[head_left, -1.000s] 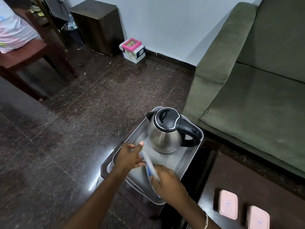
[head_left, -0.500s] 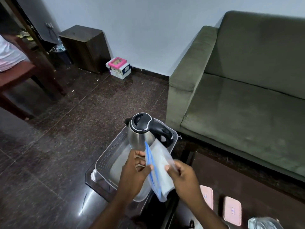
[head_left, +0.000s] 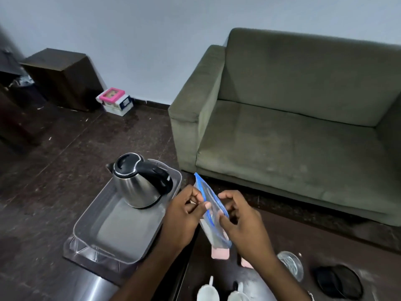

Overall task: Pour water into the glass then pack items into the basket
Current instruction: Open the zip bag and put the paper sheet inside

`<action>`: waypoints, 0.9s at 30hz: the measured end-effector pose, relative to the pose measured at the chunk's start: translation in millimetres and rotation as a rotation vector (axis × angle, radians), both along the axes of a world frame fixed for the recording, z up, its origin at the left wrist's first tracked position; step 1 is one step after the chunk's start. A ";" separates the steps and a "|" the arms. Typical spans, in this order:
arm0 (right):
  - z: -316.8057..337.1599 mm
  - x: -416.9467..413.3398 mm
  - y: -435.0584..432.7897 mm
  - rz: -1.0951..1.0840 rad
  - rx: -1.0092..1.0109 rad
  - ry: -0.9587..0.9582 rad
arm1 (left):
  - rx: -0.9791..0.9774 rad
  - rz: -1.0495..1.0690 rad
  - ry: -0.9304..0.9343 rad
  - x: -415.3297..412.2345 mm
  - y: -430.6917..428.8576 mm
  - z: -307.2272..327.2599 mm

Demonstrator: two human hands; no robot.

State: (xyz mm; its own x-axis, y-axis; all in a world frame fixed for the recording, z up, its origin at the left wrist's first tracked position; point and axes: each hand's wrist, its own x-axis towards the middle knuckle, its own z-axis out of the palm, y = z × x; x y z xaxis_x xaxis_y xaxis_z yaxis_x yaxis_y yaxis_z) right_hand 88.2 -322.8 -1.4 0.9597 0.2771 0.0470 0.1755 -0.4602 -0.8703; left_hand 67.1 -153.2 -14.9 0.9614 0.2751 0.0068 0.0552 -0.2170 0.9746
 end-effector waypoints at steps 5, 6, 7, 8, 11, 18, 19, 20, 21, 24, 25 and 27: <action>14.2 5.8 -51.6 -0.129 -0.075 -0.194 | 0.468 0.092 -0.060 -2.2 -21.7 2.6; 17.9 5.7 -57.9 -0.153 -0.148 -0.182 | 0.502 0.064 -0.075 -2.3 -27.3 4.5; 22.2 4.9 -62.7 -0.177 -0.253 -0.149 | 0.519 0.015 -0.093 -2.0 -34.7 7.6; 27.2 3.2 -66.5 -0.195 -0.389 -0.097 | 0.515 -0.038 -0.105 -1.6 -43.3 10.2; 43.6 0.2 -76.7 -0.235 -0.700 0.031 | 0.484 -0.172 -0.096 0.7 -70.8 20.1; 48.7 0.9 -94.8 -0.118 -0.420 0.156 | 0.503 -0.357 -0.109 4.6 -129.1 39.6; 45.1 4.5 -99.6 -0.093 -0.393 0.174 | 0.504 -0.395 -0.124 3.0 -136.0 42.3; 41.5 8.5 -105.7 -0.084 -0.373 0.172 | 0.502 -0.439 -0.138 1.1 -141.9 44.4; 39.3 12.4 -112.4 -0.083 -0.366 0.159 | 0.497 -0.484 -0.143 -0.1 -147.0 46.2; 27.6 21.8 -130.8 -0.009 -0.474 0.170 | 0.469 -0.582 -0.140 -4.0 -157.0 49.3; 25.3 24.6 -134.7 0.057 -0.544 0.196 | 0.457 -0.606 -0.146 -5.6 -159.3 49.5; 21.3 29.8 -138.6 0.188 -0.702 0.229 | 0.448 -0.649 -0.144 -7.3 -164.9 48.1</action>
